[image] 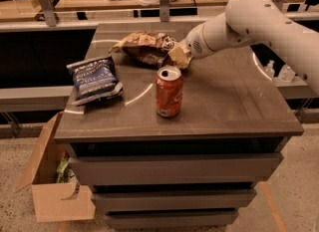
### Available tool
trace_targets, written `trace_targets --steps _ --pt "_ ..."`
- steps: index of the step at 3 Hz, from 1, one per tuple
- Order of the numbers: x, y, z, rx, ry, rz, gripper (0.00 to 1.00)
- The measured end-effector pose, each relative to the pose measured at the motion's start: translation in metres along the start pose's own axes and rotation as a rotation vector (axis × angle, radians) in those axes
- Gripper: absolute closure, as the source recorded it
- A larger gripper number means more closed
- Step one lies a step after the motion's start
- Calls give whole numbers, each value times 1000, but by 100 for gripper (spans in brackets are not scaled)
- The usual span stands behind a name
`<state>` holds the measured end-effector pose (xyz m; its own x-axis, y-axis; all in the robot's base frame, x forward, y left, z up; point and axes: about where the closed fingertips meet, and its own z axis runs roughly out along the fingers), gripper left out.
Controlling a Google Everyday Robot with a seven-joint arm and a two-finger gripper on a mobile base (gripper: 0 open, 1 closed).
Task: Move brown chip bag near blue chip bag
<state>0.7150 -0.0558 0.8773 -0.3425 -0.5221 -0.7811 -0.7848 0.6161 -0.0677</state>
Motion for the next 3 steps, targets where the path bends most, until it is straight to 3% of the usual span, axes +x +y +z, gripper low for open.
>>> trace_targets --steps 1,2,3 --pt "6 24 -2 -56 23 30 100" --pt "7 29 -3 -69 29 39 85" --pt "7 30 -3 -70 29 39 53"
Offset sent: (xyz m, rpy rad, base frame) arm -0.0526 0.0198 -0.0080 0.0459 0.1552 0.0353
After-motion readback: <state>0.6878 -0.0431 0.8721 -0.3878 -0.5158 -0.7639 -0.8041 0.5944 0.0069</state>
